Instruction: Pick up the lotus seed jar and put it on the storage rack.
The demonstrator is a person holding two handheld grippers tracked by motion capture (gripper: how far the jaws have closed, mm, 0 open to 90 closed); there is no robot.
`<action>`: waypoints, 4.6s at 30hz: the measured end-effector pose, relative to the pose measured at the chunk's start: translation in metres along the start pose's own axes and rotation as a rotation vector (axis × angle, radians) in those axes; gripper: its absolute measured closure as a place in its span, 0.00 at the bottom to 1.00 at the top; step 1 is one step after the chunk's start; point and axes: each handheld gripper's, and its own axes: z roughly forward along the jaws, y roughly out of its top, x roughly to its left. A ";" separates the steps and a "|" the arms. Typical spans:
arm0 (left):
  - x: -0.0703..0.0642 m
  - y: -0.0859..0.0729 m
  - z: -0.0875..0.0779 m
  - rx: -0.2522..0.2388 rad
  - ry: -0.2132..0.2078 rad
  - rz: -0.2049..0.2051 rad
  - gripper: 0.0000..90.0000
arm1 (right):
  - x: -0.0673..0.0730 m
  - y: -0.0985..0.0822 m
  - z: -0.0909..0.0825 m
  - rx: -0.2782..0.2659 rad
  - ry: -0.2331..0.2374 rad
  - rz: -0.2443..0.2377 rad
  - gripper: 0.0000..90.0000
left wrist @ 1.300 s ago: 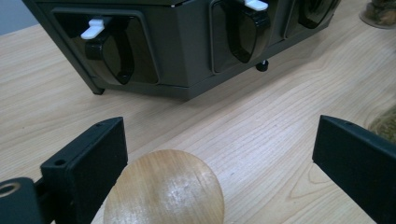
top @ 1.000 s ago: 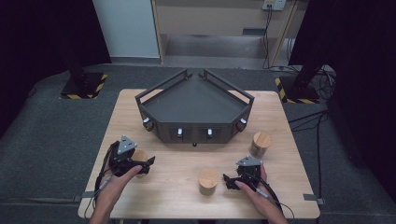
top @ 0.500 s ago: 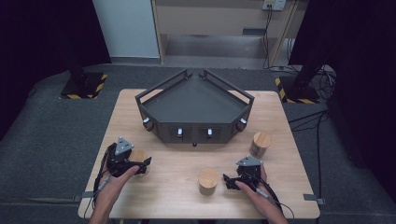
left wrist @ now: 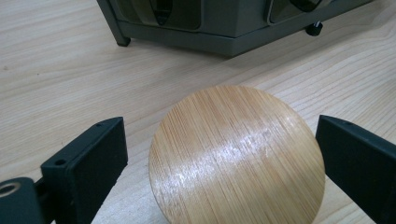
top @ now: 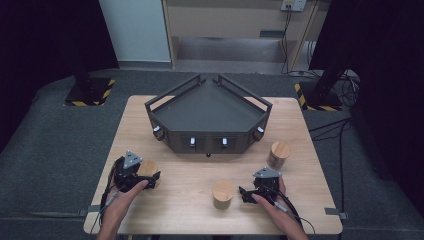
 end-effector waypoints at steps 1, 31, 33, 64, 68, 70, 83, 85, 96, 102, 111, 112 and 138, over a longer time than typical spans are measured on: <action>0.000 -0.001 0.001 0.001 0.001 -0.001 0.03 | 0.000 0.000 0.000 0.000 0.000 0.000 0.01; -0.001 -0.021 0.017 0.018 -0.007 -0.023 0.05 | 0.000 0.000 0.000 0.001 0.000 0.002 0.01; -0.001 -0.022 0.018 0.017 -0.008 -0.020 0.05 | 0.000 0.000 0.000 0.001 0.000 0.002 0.01; -0.010 -0.031 0.020 -0.017 0.007 0.006 0.27 | 0.001 0.000 -0.001 0.002 0.001 0.003 0.00; -0.013 -0.025 0.015 -0.031 -0.003 0.024 0.27 | 0.001 0.000 -0.001 0.002 0.001 0.003 0.00; -0.014 -0.021 0.012 -0.033 -0.007 0.039 0.27 | 0.001 0.000 -0.001 0.002 0.001 0.003 0.00; -0.013 -0.004 -0.005 -0.037 -0.043 0.101 0.27 | 0.001 0.000 -0.001 0.002 0.001 0.003 0.00; -0.013 -0.002 -0.007 -0.033 -0.046 0.109 0.27 | 0.001 0.000 -0.001 0.002 0.001 0.003 0.01; -0.008 0.005 -0.011 -0.026 -0.065 0.119 0.27 | 0.001 -0.001 -0.001 0.001 0.000 0.001 0.01; -0.008 0.014 -0.015 -0.026 -0.072 0.136 0.27 | 0.001 -0.001 -0.001 0.001 0.000 0.000 0.01; -0.007 0.026 -0.023 -0.030 -0.085 0.150 0.27 | 0.001 -0.001 -0.001 0.001 0.000 0.000 0.01; -0.007 0.028 -0.024 -0.031 -0.086 0.154 0.27 | 0.001 0.000 -0.001 0.001 0.000 0.000 0.00; -0.011 0.060 -0.022 -0.024 -0.117 0.206 0.27 | 0.001 0.000 -0.001 0.001 0.000 0.000 0.00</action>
